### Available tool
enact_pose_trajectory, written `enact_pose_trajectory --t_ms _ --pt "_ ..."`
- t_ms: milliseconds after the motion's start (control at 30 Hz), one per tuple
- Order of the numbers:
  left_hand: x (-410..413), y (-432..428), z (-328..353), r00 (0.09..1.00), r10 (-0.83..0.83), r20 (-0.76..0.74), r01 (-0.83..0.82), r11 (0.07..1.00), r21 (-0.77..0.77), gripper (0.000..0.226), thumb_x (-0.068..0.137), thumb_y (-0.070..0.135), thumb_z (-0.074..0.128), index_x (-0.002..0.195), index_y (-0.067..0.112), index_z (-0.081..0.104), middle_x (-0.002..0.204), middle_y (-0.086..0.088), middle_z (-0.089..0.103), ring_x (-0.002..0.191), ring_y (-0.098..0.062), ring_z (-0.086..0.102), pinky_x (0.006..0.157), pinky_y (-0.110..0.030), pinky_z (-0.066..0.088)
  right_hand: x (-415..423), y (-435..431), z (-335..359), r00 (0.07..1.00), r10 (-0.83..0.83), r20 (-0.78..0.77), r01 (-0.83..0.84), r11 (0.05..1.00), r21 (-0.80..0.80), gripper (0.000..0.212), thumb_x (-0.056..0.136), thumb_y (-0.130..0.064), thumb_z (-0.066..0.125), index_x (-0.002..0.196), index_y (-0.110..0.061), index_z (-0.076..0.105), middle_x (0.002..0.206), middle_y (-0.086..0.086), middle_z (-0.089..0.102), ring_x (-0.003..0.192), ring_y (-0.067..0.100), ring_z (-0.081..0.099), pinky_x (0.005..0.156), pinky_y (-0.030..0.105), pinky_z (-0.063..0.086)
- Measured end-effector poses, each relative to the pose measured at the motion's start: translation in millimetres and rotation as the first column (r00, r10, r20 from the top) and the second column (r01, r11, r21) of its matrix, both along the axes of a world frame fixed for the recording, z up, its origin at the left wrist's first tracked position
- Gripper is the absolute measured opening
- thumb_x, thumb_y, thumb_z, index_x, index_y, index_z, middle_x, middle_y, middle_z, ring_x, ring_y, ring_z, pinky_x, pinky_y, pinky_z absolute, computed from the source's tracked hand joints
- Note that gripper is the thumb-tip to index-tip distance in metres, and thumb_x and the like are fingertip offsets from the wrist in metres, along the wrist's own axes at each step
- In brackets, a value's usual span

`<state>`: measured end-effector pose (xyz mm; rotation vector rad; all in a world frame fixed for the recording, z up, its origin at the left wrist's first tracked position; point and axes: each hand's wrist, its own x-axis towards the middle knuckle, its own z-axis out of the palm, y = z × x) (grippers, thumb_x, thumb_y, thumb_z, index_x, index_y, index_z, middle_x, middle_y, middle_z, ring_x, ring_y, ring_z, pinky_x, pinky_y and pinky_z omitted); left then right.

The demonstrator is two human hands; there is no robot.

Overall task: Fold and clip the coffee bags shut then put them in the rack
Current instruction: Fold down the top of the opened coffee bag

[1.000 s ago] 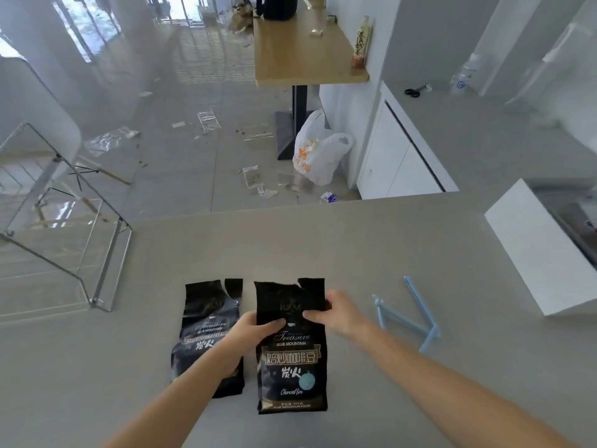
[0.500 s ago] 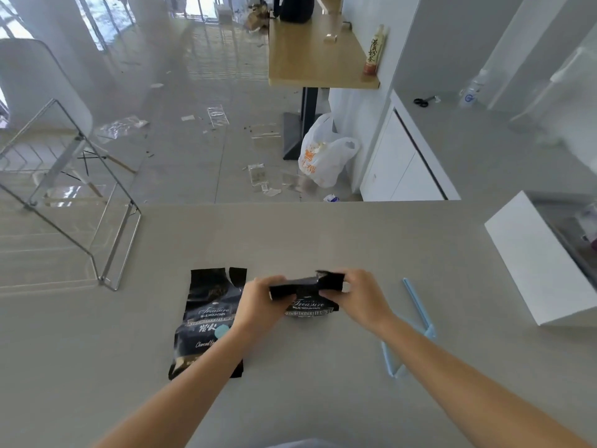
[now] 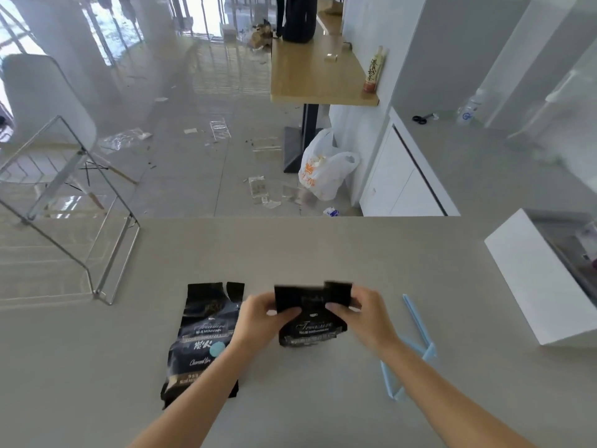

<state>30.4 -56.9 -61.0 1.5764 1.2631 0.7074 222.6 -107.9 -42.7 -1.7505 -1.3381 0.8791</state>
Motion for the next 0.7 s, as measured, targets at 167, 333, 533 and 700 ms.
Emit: enact_pose_trajectory --t_ms 167,333,533,700 --pt "-8 5 -4 0.995 0.004 0.096 0.005 0.995 -0.095 0.021 0.074 0.009 0.075 0.094 0.015 0.073 0.09 0.002 0.075 0.084 -0.013 0.071 0.076 -0.028 0.058 -5 0 -7 0.997 0.001 -0.073 -0.005 0.999 -0.054 0.011 0.075 -0.016 0.076 0.072 -0.024 0.07 0.072 -0.009 0.072 0.07 0.008 0.066 0.071 0.035 0.055" --pt "-16 5 -6 0.989 -0.047 0.138 0.069 0.985 -0.16 0.02 0.077 0.009 0.072 0.09 0.023 0.072 0.089 0.004 0.076 0.087 -0.011 0.07 0.074 -0.021 0.056 -6 3 -9 0.991 0.02 -0.129 -0.031 0.996 -0.087 0.018 0.077 -0.008 0.073 0.091 -0.018 0.071 0.088 0.006 0.075 0.082 0.014 0.07 0.078 0.039 0.057" --pt "-18 3 -7 0.989 0.073 0.132 -0.037 0.964 -0.263 0.028 0.084 0.032 0.064 0.069 0.008 0.065 0.058 0.006 0.06 0.055 -0.003 0.055 0.052 -0.008 0.041 -4 1 -12 0.978 -0.001 -0.21 -0.008 0.999 -0.039 0.049 0.081 -0.003 0.068 0.122 -0.018 0.046 0.083 0.017 0.073 0.078 0.033 0.07 0.077 0.044 0.058" --pt "-15 3 -9 0.945 0.303 0.124 -0.264 0.929 -0.259 0.025 0.079 0.029 0.071 0.091 0.015 0.054 0.082 0.003 0.067 0.077 -0.007 0.062 0.062 -0.013 0.042 -11 -3 -12 1.0 -0.013 0.013 0.011 0.989 0.151 0.065 0.075 -0.012 0.075 0.124 -0.036 0.04 0.096 -0.009 0.066 0.081 0.008 0.067 0.073 0.02 0.054"
